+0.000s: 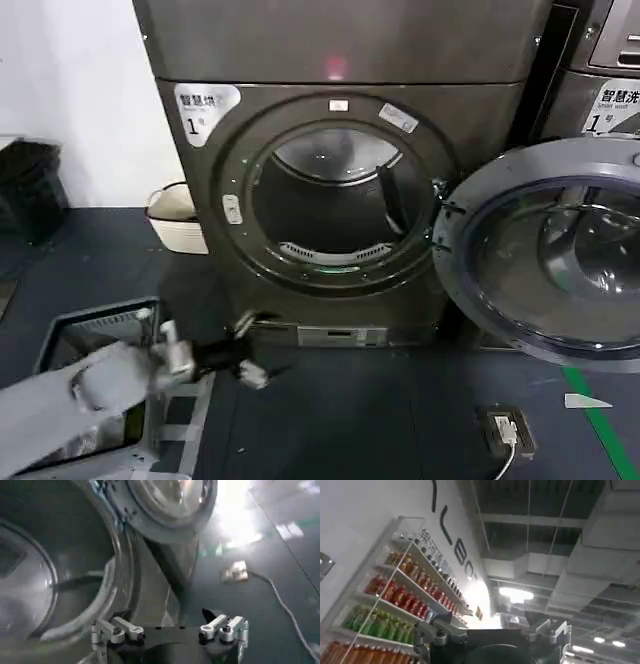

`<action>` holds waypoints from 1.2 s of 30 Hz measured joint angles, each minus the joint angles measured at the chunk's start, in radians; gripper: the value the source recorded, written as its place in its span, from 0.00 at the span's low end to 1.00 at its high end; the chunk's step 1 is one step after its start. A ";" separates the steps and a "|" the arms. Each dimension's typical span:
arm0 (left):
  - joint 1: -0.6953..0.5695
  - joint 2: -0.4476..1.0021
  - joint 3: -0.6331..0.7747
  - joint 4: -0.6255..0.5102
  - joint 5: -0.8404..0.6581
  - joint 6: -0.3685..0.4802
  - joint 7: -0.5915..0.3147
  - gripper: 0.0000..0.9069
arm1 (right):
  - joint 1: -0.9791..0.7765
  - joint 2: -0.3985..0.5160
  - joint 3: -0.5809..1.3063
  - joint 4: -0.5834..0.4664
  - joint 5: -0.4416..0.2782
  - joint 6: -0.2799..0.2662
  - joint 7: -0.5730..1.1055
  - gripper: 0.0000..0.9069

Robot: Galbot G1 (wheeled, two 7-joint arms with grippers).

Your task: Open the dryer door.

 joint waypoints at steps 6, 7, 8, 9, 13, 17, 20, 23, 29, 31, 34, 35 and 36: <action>0.082 0.180 -0.040 0.019 0.059 0.015 0.024 1.00 | 0.027 -0.005 -0.021 0.002 -0.025 0.005 -0.004 1.00; 0.088 0.203 -0.044 0.027 0.060 0.025 0.033 1.00 | 0.029 -0.007 -0.021 0.002 -0.026 0.005 -0.004 1.00; 0.092 0.224 -0.047 0.037 0.066 0.034 0.041 1.00 | 0.030 -0.008 -0.021 0.002 -0.027 0.005 -0.004 1.00; 0.095 0.242 -0.047 0.047 0.074 0.039 0.046 1.00 | 0.031 -0.009 -0.021 0.002 -0.030 0.005 -0.004 1.00; 0.103 0.289 -0.055 0.087 0.108 0.053 0.077 1.00 | 0.032 -0.011 -0.021 0.001 -0.055 0.014 -0.009 1.00; 0.107 0.300 -0.080 0.138 0.178 0.055 0.115 1.00 | 0.037 -0.008 -0.026 -0.004 -0.073 0.018 -0.011 1.00; 0.109 0.312 -0.112 0.184 0.204 0.050 0.146 1.00 | 0.039 -0.003 -0.026 -0.004 -0.075 0.020 -0.011 1.00; 0.112 0.330 -0.131 0.220 0.215 0.043 0.173 1.00 | 0.037 0.000 -0.026 -0.003 -0.075 0.021 -0.011 1.00; 0.118 0.354 -0.142 0.273 0.270 0.031 0.206 1.00 | 0.037 0.002 -0.027 -0.001 -0.075 0.022 -0.012 1.00; 0.117 0.358 -0.145 0.285 0.290 0.022 0.231 1.00 | 0.036 0.004 -0.027 0.000 -0.075 0.022 -0.013 1.00; 0.117 0.359 -0.149 0.301 0.299 0.014 0.251 1.00 | 0.036 0.004 -0.027 -0.001 -0.075 0.022 -0.013 1.00; 0.117 0.359 -0.150 0.304 0.303 0.011 0.259 1.00 | 0.035 0.004 -0.026 -0.001 -0.075 0.022 -0.013 1.00; 0.117 0.359 -0.150 0.307 0.311 0.008 0.264 1.00 | 0.035 0.004 -0.026 -0.001 -0.075 0.022 -0.014 1.00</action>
